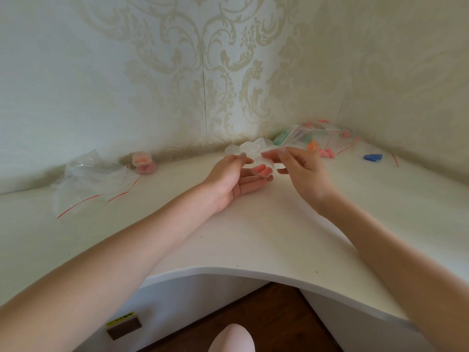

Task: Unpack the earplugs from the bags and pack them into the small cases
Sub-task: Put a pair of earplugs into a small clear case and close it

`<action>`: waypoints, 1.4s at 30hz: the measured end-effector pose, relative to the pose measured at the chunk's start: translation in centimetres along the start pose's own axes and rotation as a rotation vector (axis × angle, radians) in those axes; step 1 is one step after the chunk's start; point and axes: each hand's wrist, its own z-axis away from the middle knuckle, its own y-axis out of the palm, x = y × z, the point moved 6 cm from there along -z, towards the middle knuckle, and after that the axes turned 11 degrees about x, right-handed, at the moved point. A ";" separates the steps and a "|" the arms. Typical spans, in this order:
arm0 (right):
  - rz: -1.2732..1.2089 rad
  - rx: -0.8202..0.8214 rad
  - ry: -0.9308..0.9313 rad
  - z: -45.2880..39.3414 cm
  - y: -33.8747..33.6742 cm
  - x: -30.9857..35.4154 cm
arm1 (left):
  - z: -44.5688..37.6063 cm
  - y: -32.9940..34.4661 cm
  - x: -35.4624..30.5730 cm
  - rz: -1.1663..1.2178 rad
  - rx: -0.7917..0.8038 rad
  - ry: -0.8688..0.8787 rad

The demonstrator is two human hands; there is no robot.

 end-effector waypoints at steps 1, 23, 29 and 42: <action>0.020 0.014 -0.005 0.1 0.2 0.1 | 0.0 0.0 0.0 0.011 0.003 -0.009; -0.049 -0.038 0.044 0.3 -0.3 -0.4 | 1.2 -11.6 -8.4 -1.324 -0.751 0.237; 0.004 -0.055 0.059 0.0 -0.9 -1.1 | 0.8 -12.2 -7.6 -1.492 -0.760 0.130; 0.221 -0.169 0.121 -0.2 -3.8 -2.5 | 0.9 -12.3 -7.9 -1.620 -0.789 0.161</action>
